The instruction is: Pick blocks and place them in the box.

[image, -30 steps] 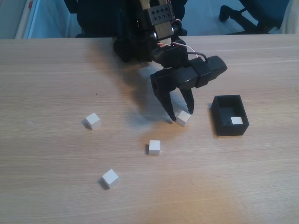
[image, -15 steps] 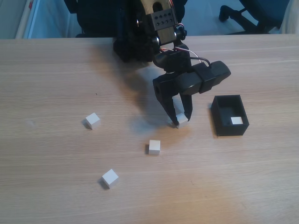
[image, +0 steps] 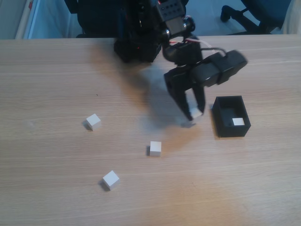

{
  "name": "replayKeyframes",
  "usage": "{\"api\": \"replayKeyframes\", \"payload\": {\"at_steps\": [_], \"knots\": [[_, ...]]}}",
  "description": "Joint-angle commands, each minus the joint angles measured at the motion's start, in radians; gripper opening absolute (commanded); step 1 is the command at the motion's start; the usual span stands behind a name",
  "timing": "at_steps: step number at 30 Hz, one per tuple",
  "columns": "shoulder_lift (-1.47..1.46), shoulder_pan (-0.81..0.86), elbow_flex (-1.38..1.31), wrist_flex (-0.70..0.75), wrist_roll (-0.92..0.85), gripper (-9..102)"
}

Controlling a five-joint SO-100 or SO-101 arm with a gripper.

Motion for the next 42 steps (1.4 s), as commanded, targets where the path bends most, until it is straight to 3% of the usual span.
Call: {"api": "replayKeyframes", "payload": {"at_steps": [1,11,24,34,42], "knots": [[0.012,-0.061,-0.172,0.071,0.051,1],[-0.11,-0.17,-0.388,0.172,0.166,3],[-0.137,-0.147,-0.403,0.278,0.19,17],[-0.02,0.066,-0.391,0.525,0.264,14],[-0.018,0.278,-0.322,0.371,0.479,15]]}}
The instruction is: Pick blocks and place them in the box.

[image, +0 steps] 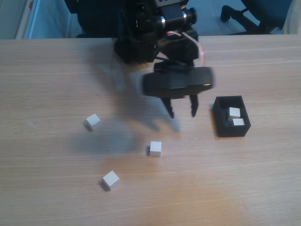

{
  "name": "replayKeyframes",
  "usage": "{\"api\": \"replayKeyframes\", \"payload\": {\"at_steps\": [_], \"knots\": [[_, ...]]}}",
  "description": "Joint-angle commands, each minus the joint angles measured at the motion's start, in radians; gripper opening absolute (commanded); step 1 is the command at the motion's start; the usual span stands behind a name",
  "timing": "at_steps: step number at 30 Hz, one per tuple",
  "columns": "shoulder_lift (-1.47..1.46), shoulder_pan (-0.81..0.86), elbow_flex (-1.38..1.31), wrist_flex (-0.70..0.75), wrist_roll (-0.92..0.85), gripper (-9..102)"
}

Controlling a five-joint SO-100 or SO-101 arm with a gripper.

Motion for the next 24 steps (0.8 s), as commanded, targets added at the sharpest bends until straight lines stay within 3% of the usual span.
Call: {"api": "replayKeyframes", "payload": {"at_steps": [1,11,24], "knots": [[0.029,0.067,0.009,-0.069,0.072,15],[-0.021,0.172,0.137,-0.256,0.025,17],[-0.193,0.183,0.15,-0.347,-0.04,17]]}}
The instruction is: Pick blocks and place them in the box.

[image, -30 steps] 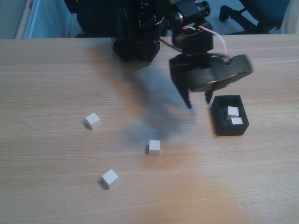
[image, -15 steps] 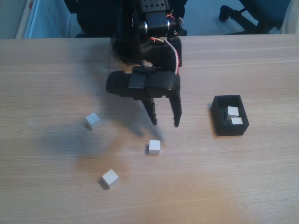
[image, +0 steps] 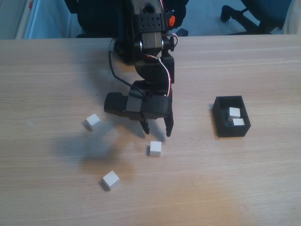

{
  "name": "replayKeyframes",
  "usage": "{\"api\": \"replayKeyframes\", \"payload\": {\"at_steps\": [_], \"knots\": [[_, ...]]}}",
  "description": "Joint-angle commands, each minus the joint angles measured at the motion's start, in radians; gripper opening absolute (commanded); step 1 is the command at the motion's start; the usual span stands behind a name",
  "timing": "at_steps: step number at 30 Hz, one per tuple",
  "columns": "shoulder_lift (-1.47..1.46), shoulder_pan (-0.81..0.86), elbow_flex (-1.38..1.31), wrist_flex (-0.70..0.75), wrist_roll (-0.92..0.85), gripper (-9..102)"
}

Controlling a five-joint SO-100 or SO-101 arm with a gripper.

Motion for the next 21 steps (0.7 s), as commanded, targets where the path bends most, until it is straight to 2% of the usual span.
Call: {"api": "replayKeyframes", "payload": {"at_steps": [1,6,21], "knots": [[-0.023,0.006,-0.015,-0.043,-0.018,17],[-0.083,0.005,-0.032,-0.104,-0.032,17],[-0.241,0.02,-0.175,-0.156,-0.058,16]]}}
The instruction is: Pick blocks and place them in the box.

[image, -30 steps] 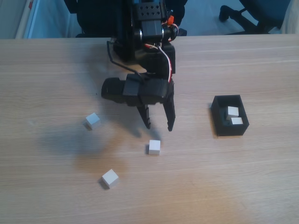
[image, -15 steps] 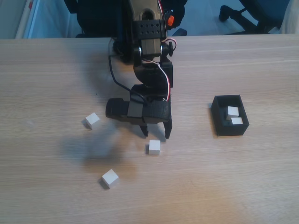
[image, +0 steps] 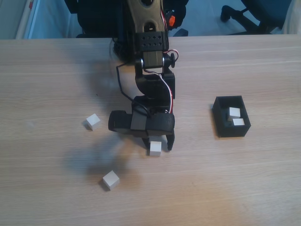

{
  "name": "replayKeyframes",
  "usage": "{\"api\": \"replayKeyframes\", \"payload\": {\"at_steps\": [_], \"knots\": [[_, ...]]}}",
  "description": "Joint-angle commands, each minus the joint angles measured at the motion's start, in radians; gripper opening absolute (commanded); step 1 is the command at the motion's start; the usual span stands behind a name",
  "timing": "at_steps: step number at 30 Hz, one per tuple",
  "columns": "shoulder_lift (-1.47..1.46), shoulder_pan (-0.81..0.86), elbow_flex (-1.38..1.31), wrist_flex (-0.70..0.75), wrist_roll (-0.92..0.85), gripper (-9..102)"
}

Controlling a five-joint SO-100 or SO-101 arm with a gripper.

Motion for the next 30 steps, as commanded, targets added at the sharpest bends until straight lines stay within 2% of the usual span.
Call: {"api": "replayKeyframes", "payload": {"at_steps": [1,3,5,9,13,19,24,30], "knots": [[-0.008,0.018,-0.051,-0.026,-0.012,16],[-0.012,0.023,-0.052,-0.029,-0.014,13],[-0.014,0.025,-0.052,-0.026,-0.02,6],[-0.003,0.025,-0.052,-0.008,-0.034,0],[0.035,0.012,-0.049,0.02,-0.035,0],[0.196,-0.061,-0.038,0.16,-0.003,0],[0.353,-0.186,-0.025,0.29,0.031,0],[0.431,-0.364,-0.054,0.37,0.052,0]]}}
